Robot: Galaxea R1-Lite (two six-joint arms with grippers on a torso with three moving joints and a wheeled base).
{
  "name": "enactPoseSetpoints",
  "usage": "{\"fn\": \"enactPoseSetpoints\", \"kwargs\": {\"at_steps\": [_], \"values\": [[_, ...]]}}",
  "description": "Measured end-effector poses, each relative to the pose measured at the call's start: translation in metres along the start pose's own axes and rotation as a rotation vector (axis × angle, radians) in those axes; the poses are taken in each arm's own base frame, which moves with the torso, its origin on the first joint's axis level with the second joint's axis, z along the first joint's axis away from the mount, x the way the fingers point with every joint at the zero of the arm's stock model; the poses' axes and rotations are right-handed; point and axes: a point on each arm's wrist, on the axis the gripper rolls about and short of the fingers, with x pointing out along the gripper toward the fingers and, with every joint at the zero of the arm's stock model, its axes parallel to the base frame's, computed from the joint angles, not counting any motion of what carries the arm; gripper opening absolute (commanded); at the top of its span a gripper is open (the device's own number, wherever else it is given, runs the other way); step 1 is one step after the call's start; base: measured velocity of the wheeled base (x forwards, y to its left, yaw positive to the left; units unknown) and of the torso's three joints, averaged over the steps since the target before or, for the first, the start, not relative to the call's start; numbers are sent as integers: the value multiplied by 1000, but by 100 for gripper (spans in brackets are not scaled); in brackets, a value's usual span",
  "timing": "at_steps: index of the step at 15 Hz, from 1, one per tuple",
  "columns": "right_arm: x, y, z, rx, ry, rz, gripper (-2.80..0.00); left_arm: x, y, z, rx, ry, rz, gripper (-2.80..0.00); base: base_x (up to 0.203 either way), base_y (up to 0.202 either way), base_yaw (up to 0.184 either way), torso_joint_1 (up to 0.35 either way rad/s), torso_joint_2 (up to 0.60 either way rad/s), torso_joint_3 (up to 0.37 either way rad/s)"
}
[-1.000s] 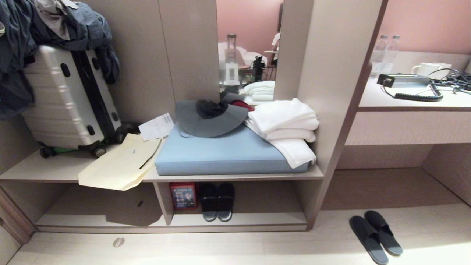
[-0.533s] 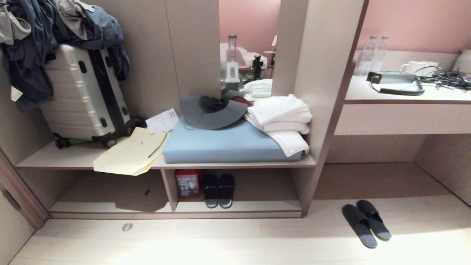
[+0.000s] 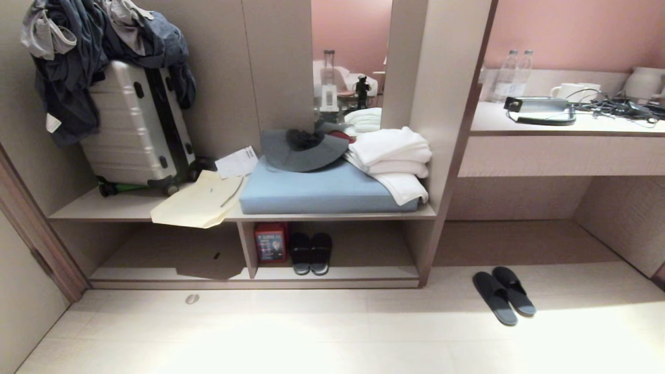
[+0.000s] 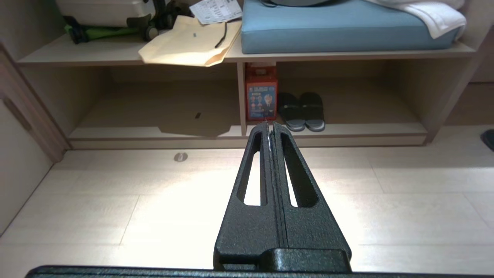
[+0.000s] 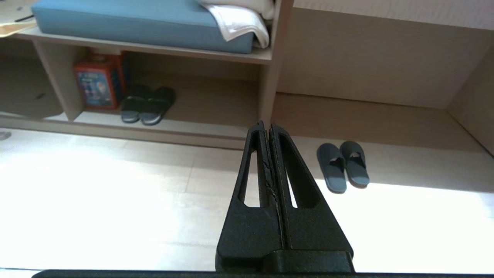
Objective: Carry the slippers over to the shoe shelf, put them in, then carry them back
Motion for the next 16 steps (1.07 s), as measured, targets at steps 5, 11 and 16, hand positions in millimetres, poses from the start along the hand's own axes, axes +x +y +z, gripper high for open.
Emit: {"fn": "enactPoseSetpoints", "kwargs": {"at_steps": [5, 11, 16], "values": [[0, 0, 0, 12, -1, -1, -280, 0, 0, 0, 0, 0, 0, -280, -196, 0, 0, 1, 1, 2], [0, 0, 0, 11, -2, -1, -280, 0, 0, 0, 0, 0, 0, -280, -195, 0, 0, 1, 2, 3], [0, 0, 0, 9, -2, 0, -280, 0, 0, 0, 0, 0, 0, -280, -198, 0, 0, 1, 3, 2]]}}
